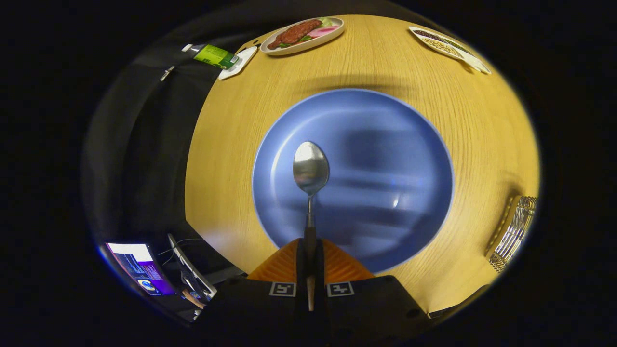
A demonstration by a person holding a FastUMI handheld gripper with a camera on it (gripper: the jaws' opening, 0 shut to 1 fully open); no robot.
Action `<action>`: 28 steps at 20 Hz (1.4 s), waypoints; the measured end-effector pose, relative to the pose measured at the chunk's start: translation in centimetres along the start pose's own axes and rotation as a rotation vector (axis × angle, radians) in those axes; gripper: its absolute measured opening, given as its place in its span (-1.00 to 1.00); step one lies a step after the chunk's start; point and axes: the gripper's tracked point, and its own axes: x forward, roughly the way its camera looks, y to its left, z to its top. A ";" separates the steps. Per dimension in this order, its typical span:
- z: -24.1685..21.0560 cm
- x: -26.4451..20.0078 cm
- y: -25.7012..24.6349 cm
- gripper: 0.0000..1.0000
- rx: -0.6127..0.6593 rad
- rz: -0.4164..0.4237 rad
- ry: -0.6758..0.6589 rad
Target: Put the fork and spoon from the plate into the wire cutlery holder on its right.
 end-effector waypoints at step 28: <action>-5.4 -24.4 -18.8 -0.83 -0.068 -0.235 0.193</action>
